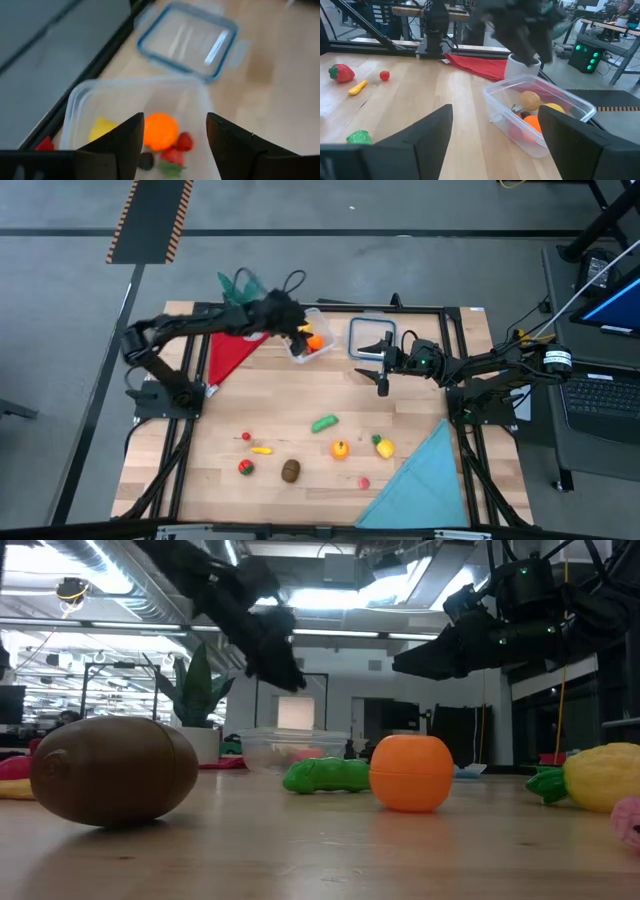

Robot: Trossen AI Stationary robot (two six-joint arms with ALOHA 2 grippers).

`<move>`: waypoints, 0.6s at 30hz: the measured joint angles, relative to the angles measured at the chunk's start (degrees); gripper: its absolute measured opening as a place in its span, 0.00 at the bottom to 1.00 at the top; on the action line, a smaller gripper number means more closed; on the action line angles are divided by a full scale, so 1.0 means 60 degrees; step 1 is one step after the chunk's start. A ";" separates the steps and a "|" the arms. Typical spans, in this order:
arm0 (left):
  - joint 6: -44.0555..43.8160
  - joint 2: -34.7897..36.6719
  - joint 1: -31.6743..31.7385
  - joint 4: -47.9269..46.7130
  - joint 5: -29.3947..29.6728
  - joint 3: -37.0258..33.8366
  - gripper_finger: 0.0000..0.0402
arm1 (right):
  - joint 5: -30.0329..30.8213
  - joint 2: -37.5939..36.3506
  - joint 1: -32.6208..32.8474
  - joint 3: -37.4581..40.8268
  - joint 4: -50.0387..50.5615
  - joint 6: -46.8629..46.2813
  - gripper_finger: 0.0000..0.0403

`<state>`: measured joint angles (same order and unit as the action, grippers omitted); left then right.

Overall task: Pick and placing Produce into tupperware
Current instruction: Put the cherry into the transparent bin

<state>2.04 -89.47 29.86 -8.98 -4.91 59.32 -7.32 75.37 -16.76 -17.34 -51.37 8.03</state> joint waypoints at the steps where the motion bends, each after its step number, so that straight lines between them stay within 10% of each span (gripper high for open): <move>1: -0.0041 0.0393 -0.0102 0.0514 0.0001 -0.0470 0.51 | -0.0025 -0.0001 -0.0001 0.0000 0.0000 0.0001 0.73; 18: -0.0411 0.6128 -0.2985 0.3081 -0.0123 -0.5990 0.51 | -0.0054 0.0000 0.0002 0.0000 0.0024 0.0209 0.73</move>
<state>-0.42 -52.70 11.95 9.51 -5.64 23.38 -7.64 75.37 -16.75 -17.34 -51.23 9.28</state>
